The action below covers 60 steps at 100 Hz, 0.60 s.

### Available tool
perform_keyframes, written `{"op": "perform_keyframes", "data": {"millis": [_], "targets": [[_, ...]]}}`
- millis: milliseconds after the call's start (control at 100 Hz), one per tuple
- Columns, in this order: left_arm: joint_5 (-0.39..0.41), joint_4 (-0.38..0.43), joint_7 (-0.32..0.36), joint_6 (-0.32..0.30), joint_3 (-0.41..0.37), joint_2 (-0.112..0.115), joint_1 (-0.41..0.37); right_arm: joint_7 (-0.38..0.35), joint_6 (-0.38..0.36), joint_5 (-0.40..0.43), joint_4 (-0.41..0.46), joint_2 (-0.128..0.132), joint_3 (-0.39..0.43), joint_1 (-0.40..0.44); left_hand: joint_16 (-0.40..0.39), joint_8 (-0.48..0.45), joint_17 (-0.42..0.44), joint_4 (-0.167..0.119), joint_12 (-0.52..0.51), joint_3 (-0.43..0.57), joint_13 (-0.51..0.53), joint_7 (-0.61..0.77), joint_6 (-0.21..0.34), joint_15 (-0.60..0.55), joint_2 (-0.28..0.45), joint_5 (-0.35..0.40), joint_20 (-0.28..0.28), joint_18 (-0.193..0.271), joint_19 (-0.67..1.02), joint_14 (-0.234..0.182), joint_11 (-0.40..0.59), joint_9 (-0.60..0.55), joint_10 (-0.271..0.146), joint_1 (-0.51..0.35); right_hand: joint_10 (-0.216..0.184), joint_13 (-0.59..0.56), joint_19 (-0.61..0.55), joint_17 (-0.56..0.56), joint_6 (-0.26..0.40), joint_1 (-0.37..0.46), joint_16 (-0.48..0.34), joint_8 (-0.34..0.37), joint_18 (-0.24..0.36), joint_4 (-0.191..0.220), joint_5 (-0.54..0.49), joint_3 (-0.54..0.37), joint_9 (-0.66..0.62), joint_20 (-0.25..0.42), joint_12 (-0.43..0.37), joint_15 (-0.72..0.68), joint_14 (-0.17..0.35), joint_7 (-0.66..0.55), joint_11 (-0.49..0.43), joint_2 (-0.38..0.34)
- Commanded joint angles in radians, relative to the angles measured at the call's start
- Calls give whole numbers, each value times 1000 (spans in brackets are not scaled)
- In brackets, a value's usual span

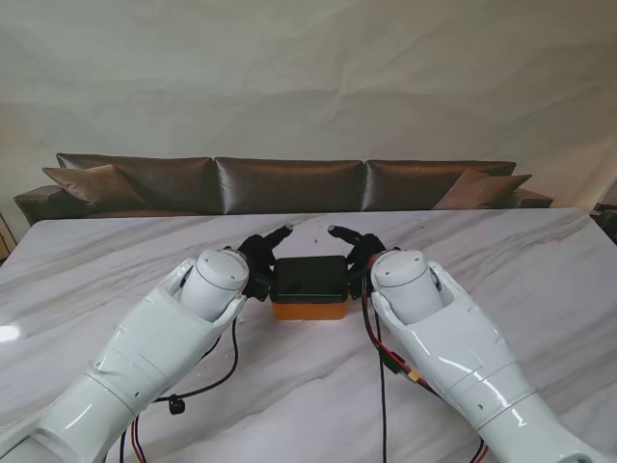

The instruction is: Refill a tissue box and feed the first sheet

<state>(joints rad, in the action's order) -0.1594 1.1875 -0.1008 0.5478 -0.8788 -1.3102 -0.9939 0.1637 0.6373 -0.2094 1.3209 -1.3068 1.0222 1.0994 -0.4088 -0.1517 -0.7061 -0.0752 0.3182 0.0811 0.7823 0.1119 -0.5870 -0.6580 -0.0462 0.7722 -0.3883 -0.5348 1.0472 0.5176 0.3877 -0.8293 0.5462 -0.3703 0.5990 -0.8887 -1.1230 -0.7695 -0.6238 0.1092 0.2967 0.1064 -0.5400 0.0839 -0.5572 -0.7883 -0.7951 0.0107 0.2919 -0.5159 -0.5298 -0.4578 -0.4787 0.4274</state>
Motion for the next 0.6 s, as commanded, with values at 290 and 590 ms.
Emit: {"op": "perform_keyframes", "data": {"millis": [290,590], "targets": [[-21,4,37,-25,20,-46,7,-29,-37,-29,-19,-37,-11,-27,-5,-45,-17,3,16,15,-12,167,244,-26,32,78,3,56,190,-11,62,-26,-155,9,-163,-2,-4,-5,136,6,-6,29,122,20,-31,27,-27,-13,-12,0,136,-55,-25,-15],[-13,21,27,-8,15,-46,1,-27,-52,-37,-44,-41,-14,-40,-5,-45,-15,3,16,15,-15,167,243,-25,33,77,2,56,189,-12,62,-26,-156,8,-165,-2,-3,-4,136,6,-6,29,122,20,-31,28,-27,-12,-12,2,137,-56,-24,-17]]}}
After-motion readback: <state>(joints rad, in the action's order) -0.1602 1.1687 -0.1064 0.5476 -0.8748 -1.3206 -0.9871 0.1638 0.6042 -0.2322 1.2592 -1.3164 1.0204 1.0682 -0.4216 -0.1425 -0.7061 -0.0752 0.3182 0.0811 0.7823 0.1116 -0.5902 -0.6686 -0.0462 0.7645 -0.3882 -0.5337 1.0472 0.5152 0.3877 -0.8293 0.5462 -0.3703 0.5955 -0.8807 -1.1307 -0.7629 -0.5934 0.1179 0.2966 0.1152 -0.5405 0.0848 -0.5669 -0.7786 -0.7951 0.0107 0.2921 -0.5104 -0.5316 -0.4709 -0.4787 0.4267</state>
